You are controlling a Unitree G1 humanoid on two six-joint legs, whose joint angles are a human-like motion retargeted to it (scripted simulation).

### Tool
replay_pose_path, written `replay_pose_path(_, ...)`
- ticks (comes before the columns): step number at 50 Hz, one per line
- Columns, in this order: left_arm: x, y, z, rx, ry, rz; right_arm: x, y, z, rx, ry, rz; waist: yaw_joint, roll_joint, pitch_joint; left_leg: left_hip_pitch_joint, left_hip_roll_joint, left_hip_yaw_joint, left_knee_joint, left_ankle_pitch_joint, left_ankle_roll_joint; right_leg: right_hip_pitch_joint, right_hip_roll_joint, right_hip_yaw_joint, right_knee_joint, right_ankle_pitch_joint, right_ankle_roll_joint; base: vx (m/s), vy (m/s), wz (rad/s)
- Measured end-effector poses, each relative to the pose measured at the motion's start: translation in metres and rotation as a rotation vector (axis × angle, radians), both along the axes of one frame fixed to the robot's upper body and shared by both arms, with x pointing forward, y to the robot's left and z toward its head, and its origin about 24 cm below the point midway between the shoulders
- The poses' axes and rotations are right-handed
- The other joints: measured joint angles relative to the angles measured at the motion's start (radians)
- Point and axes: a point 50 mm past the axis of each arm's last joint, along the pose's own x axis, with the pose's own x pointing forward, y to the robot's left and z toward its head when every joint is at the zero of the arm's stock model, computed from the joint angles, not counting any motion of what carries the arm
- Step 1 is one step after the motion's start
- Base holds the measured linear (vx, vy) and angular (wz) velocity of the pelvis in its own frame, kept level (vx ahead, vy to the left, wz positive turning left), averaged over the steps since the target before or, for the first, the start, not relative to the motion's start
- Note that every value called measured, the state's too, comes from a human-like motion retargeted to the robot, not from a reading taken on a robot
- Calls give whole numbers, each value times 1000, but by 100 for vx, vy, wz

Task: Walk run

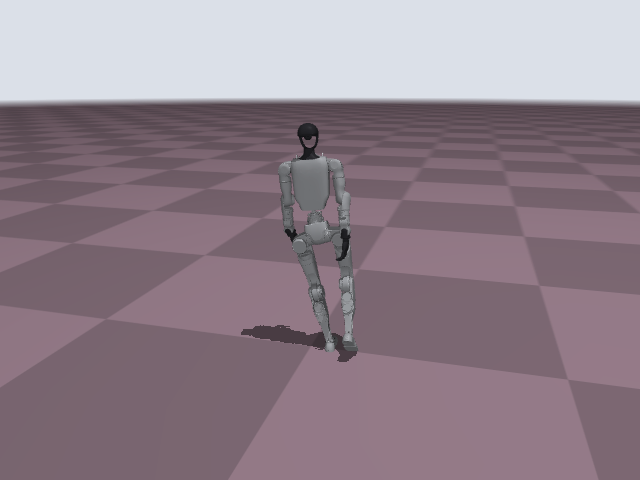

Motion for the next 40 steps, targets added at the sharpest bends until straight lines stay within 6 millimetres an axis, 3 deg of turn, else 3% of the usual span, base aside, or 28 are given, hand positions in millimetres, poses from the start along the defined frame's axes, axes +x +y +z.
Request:
replay_pose_path(4,105,-7,43,33,-404,-282,-51,58,13,221,173,22,-107,-10,15,65,-66,-213,11,5,0,-46,-114,26,-338,-30,2,86,-24,332)
replay_pose_path(7,153,0,75,125,-591,-436,-63,82,21,364,193,96,-175,-52,49,153,-131,-342,13,4,0,-71,-166,155,-565,-84,5,76,-31,247)
replay_pose_path(8,162,3,83,163,-629,-469,-63,85,21,398,183,130,-181,-63,63,190,-144,-364,10,5,0,-79,-169,210,-626,-106,10,71,-27,146)
replay_pose_path(10,172,10,91,242,-680,-506,-60,86,21,430,150,207,-180,-71,85,252,-146,-391,10,8,-14,-90,-147,307,-745,-152,76,70,-31,80)
replay_pose_path(11,172,15,91,278,-688,-502,-56,81,19,415,139,247,-171,-80,92,278,-149,-389,13,13,-26,-97,-150,299,-775,-183,159,90,-48,30)
replay_pose_path(12,171,20,90,311,-690,-495,-52,74,16,390,132,285,-165,-87,97,301,-151,-386,17,20,-40,-102,-148,294,-792,-198,204,100,-53,7)
replay_pose_path(13,167,25,86,341,-678,-480,-48,65,14,346,135,319,-161,-91,96,319,-151,-381,22,35,-57,-105,-138,296,-779,-179,172,87,-41,9)
replay_pose_path(15,149,33,72,380,-612,-438,-38,42,8,215,156,366,-161,-108,73,334,-166,-368,40,89,-101,-99,-96,376,-723,-151,131,81,-31,48)
replay_pose_path(17,116,36,48,384,-498,-395,-30,18,5,59,170,350,-219,-102,53,336,-168,-379,132,208,-175,-91,-154,197,-654,-71,189,107,-43,156)
replay_pose_path(18,96,36,36,385,-432,-365,-25,8,3,-12,164,326,-236,-77,45,315,-150,-363,201,299,-228,-77,-119,286,-622,-103,167,96,-34,169)
replay_pose_path(20,49,24,13,378,-252,-339,-12,-13,1,-122,135,202,-257,-10,41,231,-96,-334,414,480,-389,-60,-93,261,-557,-149,137,85,-22,185)
replay_pose_path(21,25,29,5,391,-115,-315,-3,-23,1,-148,107,140,-263,-16,37,175,-67,-258,515,542,-449,-35,-111,237,-554,-165,129,90,-28,175)
replay_pose_path(22,2,34,0,403,19,-294,8,-32,0,-171,76,81,-271,-27,34,124,-37,-180,603,603,-492,-9,-132,201,-555,-178,117,81,-33,160)
replay_pose_path(23,-20,42,-3,412,145,-273,21,-41,-1,-187,39,25,-284,-48,30,80,-6,-94,669,664,-498,17,-159,137,-563,-185,97,70,-30,153)
replay_pose_path(26,-78,50,-7,405,358,-241,62,-63,-1,-254,-85,-89,-261,-89,30,-48,30,66,785,531,-327,91,-163,109,-599,-195,64,72,-28,91)
replay_pose_path(28,-110,42,-7,392,394,-238,89,-79,3,-312,-182,-112,-199,-121,39,-139,18,154,804,434,-260,140,-172,94,-634,-186,56,63,-19,-8)
replay_pose_path(32,-156,40,-1,387,418,-254,131,-114,17,-403,-354,-56,-81,-166,44,-333,16,245,710,270,-180,222,-179,24,-699,-202,49,58,-13,5)
replay_pose_path(35,-186,52,7,405,483,-263,150,-136,30,-480,-421,21,-27,-177,47,-421,39,294,503,211,-35,284,-145,-54,-734,-233,38,81,-17,62)
replay_pose_path(37,-207,60,14,421,566,-261,157,-145,35,-537,-435,62,6,-189,50,-433,71,384,322,188,0,320,-118,-73,-742,-260,29,76,-20,56)
replay_pose_path(40,-233,72,25,450,728,-232,162,-149,38,-592,-432,97,34,-215,52,-438,27,439,74,117,0,364,-89,-101,-741,-278,22,68,-24,75)
